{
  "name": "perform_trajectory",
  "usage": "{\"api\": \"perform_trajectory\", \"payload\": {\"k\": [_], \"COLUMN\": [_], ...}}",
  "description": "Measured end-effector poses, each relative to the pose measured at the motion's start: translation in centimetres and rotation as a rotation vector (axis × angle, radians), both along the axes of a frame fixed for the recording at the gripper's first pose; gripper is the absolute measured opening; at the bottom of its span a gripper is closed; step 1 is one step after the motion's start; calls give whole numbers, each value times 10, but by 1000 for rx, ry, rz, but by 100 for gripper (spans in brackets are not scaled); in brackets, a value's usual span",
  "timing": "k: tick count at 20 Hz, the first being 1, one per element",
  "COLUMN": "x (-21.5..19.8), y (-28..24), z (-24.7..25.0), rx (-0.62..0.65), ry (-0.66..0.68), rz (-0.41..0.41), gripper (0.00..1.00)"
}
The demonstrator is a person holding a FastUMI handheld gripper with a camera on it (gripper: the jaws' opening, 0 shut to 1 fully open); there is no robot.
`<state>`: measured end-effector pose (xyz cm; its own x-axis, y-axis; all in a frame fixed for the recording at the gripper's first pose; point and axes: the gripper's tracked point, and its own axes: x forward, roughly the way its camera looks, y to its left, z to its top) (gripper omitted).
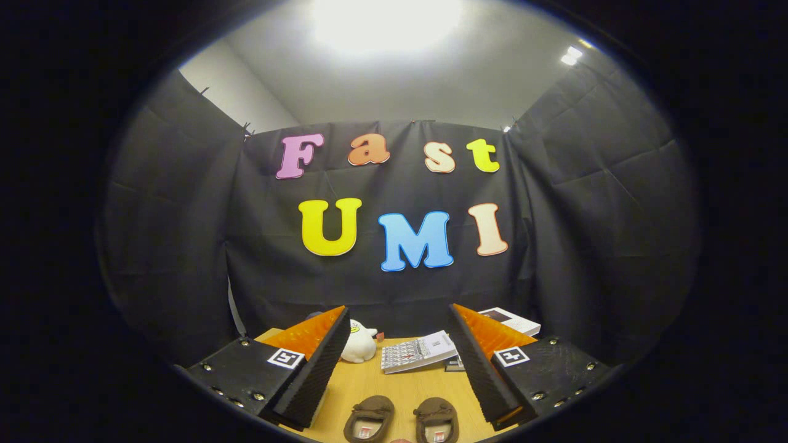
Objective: Open the storage box then place both shoes into the box .Put the left shoe in first, then the right shoe, with the right side of both shoes facing outward in a uniform manner.
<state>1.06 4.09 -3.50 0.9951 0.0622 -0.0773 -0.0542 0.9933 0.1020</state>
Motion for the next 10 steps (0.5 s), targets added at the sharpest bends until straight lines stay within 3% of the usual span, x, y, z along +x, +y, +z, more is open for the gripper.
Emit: {"api": "perform_trajectory", "payload": {"k": [6, 10], "x": [0, -1], "y": [26, 42], "z": [-39, -71], "rx": [198, 247], "ry": [100, 180], "rz": [41, 45], "gripper": [98, 98]}}
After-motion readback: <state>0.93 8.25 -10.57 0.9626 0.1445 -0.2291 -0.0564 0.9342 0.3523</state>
